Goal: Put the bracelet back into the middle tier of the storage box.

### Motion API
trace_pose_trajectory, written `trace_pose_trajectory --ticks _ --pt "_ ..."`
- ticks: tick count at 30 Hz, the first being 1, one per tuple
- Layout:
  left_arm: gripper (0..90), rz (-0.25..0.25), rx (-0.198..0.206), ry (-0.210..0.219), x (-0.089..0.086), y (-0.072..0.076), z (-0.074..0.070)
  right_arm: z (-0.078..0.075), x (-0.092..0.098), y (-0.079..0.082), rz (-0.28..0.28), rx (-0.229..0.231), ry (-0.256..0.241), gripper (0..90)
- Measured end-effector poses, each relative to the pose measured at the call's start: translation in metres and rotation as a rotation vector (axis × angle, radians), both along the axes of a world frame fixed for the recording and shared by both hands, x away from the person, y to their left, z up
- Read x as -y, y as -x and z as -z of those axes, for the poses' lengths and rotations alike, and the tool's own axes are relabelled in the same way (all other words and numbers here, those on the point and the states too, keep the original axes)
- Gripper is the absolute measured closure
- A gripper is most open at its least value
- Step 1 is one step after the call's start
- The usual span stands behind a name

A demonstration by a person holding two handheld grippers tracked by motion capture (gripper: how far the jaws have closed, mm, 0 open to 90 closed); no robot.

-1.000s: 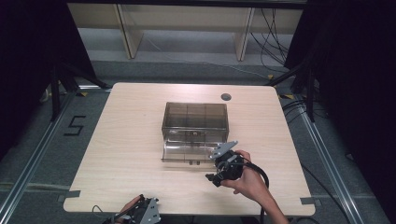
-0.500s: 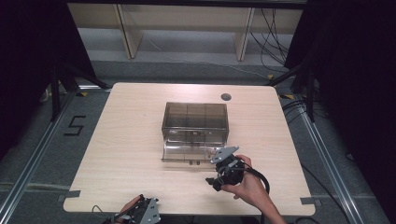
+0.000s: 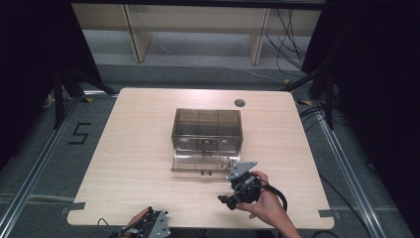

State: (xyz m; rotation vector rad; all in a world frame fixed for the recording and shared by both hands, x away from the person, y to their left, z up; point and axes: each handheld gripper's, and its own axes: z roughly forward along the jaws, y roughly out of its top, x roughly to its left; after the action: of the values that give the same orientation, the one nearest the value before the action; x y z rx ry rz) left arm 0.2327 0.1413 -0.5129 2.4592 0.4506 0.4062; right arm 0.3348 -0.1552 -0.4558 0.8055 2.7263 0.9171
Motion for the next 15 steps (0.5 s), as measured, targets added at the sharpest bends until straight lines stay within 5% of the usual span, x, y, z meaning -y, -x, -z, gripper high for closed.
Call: trace_pose_trajectory --ticks 6,9,15 --pt "17.2 0.004 0.0 0.002 0.0 0.0 0.001 0.006 0.006 0.003 0.019 0.012 -0.013 27.0" --pt "17.2 0.003 0.001 0.002 0.0 0.0 0.001 0.009 0.008 0.006 0.011 -0.016 -0.031 27.0" --pt "17.2 0.003 0.002 0.002 0.0 0.0 0.0 0.01 0.015 0.006 0.014 0.012 -0.044 27.1"
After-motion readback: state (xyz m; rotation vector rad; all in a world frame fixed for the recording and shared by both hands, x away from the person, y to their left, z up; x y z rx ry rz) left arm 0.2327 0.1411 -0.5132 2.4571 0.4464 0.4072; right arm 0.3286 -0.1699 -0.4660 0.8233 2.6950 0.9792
